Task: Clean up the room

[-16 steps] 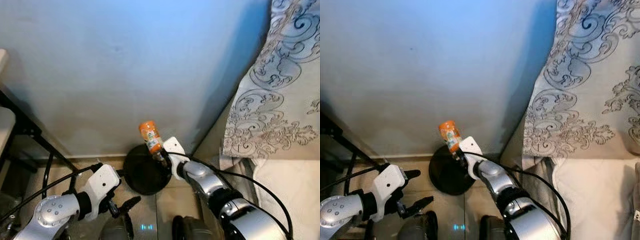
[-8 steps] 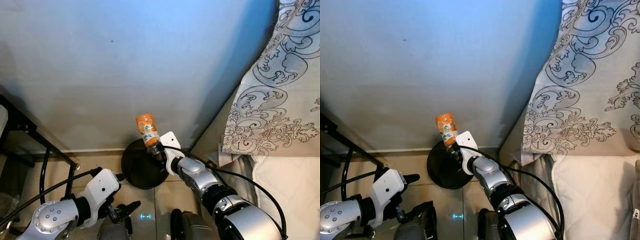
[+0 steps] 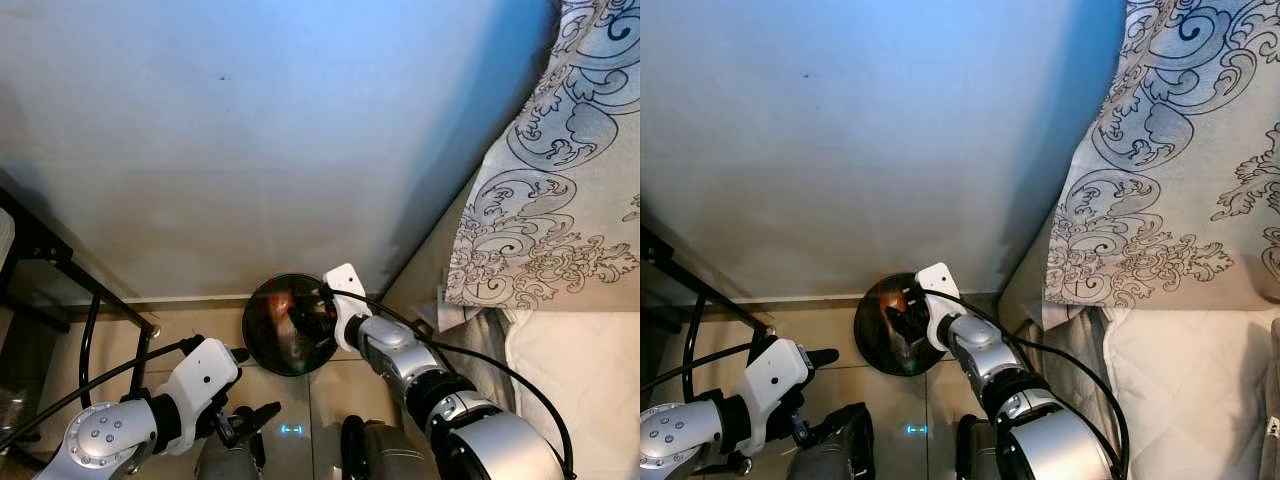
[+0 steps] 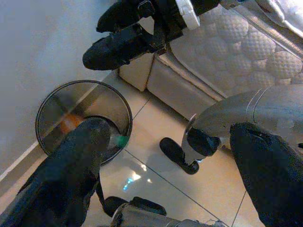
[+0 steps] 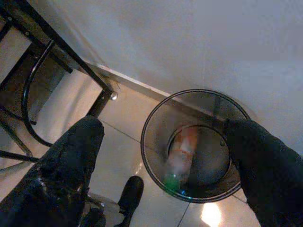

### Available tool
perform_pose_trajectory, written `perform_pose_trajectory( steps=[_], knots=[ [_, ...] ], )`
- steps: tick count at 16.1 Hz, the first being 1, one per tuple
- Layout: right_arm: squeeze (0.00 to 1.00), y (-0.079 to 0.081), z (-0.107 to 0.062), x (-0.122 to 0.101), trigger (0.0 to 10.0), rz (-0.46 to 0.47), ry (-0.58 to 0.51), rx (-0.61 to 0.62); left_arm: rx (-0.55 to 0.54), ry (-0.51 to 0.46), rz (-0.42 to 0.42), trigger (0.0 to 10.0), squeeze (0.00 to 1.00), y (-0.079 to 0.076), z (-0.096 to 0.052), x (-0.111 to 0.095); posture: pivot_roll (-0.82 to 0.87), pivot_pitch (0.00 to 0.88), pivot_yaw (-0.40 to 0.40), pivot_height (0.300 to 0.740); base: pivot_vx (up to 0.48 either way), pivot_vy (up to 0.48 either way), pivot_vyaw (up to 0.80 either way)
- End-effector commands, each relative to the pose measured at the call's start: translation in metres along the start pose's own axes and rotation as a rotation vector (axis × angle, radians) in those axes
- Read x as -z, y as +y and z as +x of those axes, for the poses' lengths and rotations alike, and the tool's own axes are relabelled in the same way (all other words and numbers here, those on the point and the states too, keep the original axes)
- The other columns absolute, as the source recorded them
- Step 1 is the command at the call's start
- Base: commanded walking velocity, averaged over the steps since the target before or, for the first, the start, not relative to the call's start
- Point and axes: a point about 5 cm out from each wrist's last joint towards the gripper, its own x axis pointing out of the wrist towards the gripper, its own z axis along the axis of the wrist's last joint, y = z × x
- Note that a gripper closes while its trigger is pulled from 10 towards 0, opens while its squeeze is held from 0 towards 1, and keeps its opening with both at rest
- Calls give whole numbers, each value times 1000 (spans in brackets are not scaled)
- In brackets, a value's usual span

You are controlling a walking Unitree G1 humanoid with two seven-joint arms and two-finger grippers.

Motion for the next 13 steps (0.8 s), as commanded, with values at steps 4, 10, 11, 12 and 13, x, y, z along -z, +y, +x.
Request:
perform_pose_trajectory(
  steps=[4, 10, 11, 12, 13],
  knots=[
    [1000, 3, 0, 3, 10000, 26, -19, -4, -31, -14, 4, 10000, 0, 1, 4, -3, 39, 240, -72, 740, 0, 0, 0],
    [0, -38, -45, -8, 10000, 36, -231, 109, -361, -240, -32, 10000, 0, 32, 25, -38, 18, 152, -42, 740, 0, 0, 0],
    [0, -42, -56, -10, 10000, 32, -258, 130, -390, -271, -39, 10000, 0, 35, 27, -44, 14, 144, -38, 740, 0, 0, 0],
    [0, -45, -72, -18, 10000, 36, -312, 164, -421, -304, -38, 10000, 0, 36, 34, -51, 3, 128, -27, 740, 0, 0, 0],
    [0, -46, -87, -31, 10000, 27, -403, 208, -418, -328, -23, 10000, 0, 35, 40, -58, -5, 112, -18, 740, 0, 0, 0]
  ],
)
